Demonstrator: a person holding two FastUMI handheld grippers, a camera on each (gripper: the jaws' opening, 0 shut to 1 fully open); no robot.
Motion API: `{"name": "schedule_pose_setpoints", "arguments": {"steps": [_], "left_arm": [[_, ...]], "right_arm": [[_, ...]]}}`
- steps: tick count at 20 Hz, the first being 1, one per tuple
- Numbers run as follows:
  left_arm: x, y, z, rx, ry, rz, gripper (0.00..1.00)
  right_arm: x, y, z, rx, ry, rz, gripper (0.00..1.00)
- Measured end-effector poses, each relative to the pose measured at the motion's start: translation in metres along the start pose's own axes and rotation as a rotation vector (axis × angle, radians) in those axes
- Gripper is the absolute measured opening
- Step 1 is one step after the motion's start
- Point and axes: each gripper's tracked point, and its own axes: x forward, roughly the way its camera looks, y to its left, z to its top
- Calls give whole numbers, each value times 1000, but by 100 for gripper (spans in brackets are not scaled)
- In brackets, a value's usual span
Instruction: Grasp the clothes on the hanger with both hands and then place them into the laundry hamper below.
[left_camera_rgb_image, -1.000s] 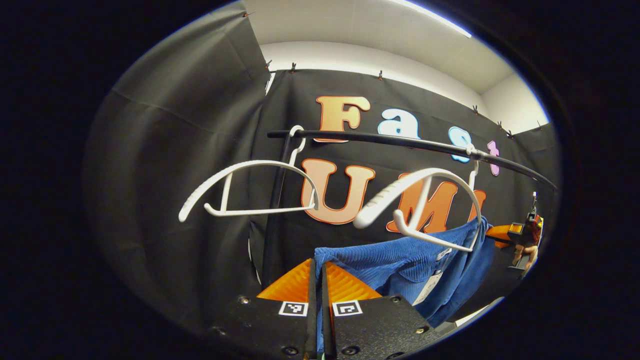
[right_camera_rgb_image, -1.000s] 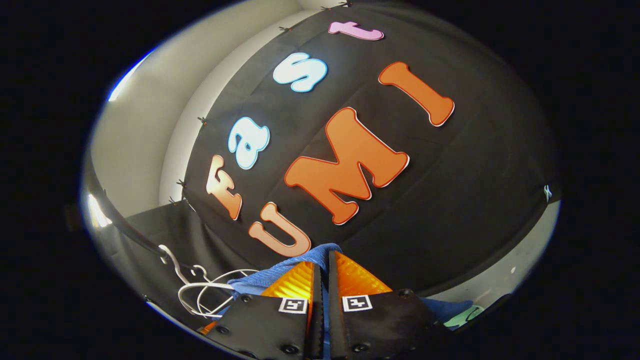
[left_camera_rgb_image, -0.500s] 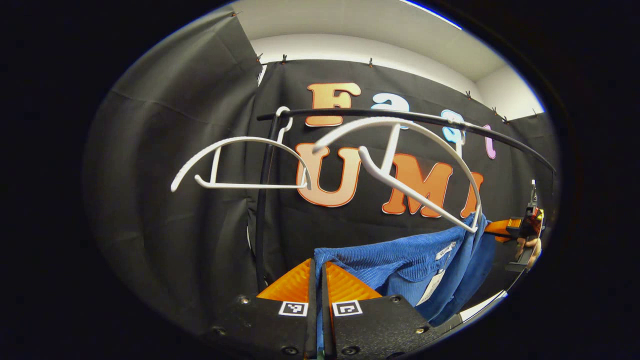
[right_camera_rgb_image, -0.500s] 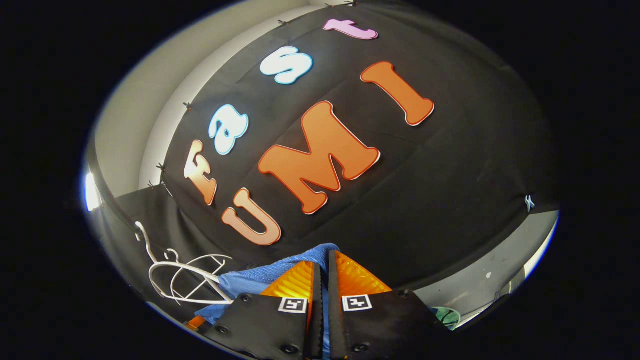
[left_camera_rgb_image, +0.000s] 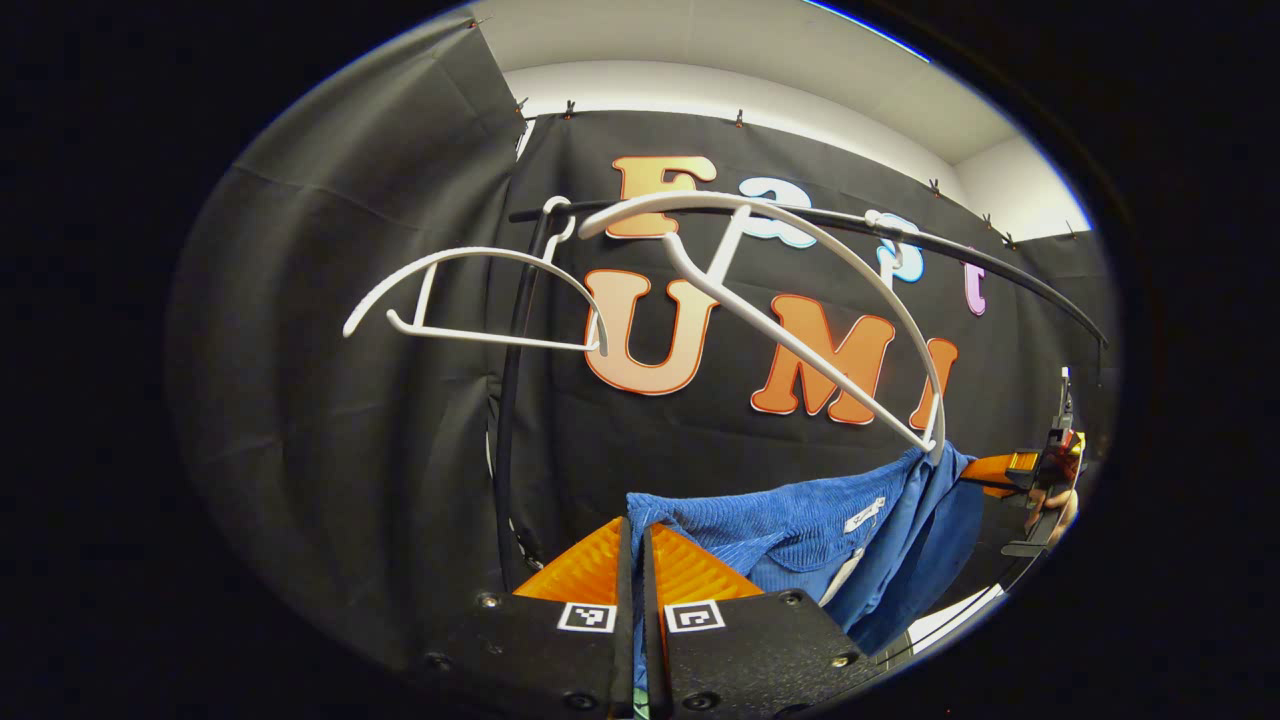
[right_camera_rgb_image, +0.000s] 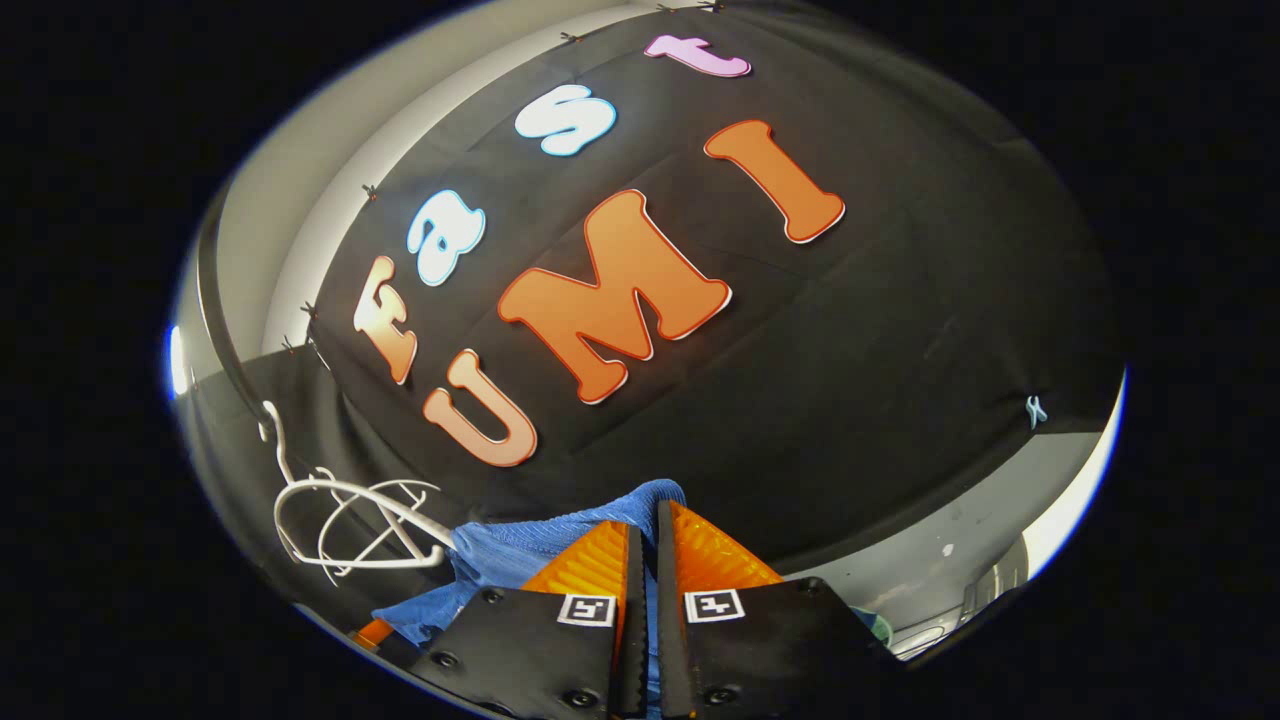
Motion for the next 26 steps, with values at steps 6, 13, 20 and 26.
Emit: {"name": "schedule_pose_setpoints", "arguments": {"steps": [6,13,20,26], "left_arm": [[-5,-33,-18,60,43,-45,5],[-3,-82,-39,67,84,-112,5],[-7,-123,-68,69,148,-178,5],[-4,-151,-98,99,203,-224,5]], "right_arm": [[-18,-6,-27,-20,44,-11,9],[-40,-1,-52,-65,69,-17,9],[-60,-3,-84,-124,116,-36,9],[-72,-10,-108,-146,153,-62,9]]}}
